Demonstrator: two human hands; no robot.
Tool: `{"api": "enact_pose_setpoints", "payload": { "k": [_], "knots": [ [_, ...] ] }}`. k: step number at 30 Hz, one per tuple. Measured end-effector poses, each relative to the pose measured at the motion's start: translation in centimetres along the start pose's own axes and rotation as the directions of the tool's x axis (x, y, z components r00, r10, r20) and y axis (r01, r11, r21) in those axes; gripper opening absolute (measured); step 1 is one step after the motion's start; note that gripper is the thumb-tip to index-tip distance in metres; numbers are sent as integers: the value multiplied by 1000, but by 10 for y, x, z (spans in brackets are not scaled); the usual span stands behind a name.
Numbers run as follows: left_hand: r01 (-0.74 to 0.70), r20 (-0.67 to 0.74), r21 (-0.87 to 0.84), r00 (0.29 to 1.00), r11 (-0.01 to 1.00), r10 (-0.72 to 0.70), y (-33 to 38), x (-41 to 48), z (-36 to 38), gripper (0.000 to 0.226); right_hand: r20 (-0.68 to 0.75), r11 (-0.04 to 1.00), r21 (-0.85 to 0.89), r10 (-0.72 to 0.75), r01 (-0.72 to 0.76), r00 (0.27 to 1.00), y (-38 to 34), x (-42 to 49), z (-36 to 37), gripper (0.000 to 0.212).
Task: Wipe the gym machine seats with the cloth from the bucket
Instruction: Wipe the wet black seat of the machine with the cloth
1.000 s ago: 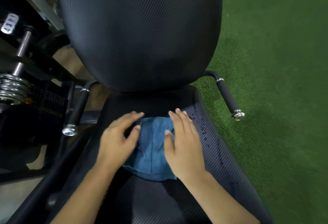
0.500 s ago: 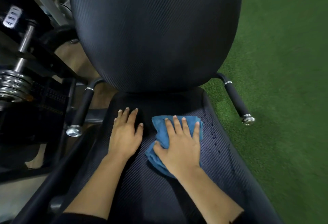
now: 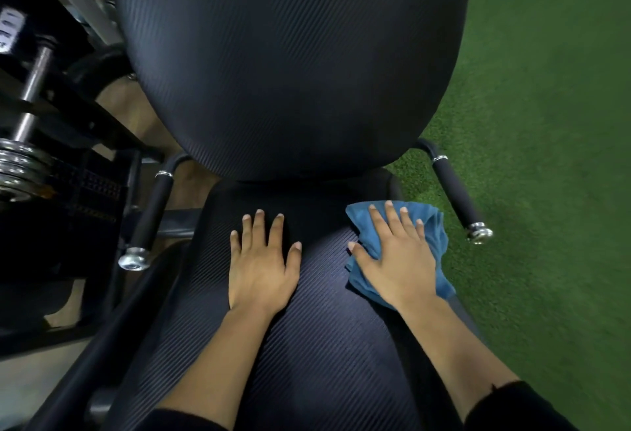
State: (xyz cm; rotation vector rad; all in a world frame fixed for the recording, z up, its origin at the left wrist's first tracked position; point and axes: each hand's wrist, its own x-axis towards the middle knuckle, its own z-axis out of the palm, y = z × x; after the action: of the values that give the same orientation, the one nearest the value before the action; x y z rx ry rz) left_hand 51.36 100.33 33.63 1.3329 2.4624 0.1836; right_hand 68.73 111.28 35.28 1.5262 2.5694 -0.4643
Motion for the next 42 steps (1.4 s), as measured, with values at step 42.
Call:
{"api": "enact_pose_setpoints", "payload": {
  "k": [42],
  "knots": [
    [19, -25, 21, 1000, 1000, -18, 1, 1, 2, 71, -98, 905, 335, -242, 261, 965, 14, 51, 1, 46]
  ]
}}
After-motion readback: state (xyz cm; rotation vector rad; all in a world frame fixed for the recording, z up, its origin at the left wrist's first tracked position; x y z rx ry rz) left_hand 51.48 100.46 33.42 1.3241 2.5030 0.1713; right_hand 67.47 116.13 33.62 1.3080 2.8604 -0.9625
